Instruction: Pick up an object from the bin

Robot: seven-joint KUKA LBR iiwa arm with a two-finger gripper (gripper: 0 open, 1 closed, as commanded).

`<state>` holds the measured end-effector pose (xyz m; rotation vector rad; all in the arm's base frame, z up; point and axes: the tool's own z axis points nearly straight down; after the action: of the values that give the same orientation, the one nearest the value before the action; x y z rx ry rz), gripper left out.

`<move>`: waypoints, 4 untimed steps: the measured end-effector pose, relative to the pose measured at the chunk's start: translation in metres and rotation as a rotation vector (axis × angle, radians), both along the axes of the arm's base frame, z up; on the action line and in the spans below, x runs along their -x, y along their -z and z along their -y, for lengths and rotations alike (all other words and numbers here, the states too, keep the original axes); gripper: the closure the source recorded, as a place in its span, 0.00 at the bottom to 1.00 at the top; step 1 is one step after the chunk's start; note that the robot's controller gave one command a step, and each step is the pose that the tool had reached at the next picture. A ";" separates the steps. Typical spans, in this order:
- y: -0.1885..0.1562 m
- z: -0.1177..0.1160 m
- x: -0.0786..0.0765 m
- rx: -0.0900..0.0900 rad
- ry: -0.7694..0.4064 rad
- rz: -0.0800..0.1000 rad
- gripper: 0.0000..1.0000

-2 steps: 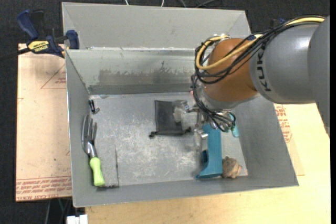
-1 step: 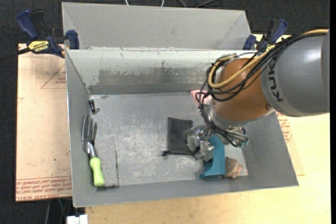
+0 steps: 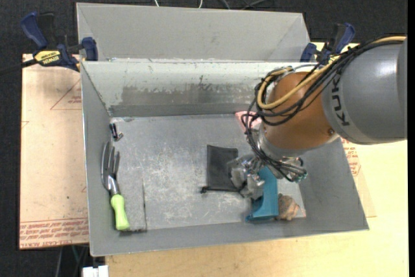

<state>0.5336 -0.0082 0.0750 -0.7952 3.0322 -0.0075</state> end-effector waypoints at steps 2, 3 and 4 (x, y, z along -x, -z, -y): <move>0.000 0.000 0.000 0.000 0.000 0.000 1.00; 0.000 0.000 0.000 0.000 0.000 0.000 1.00; 0.000 0.000 0.000 0.001 0.000 0.000 1.00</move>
Offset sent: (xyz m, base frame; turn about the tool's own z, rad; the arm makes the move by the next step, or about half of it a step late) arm 0.0000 0.0000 0.0000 0.0000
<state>0.5337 -0.0081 0.0751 -0.7957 3.0317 -0.0085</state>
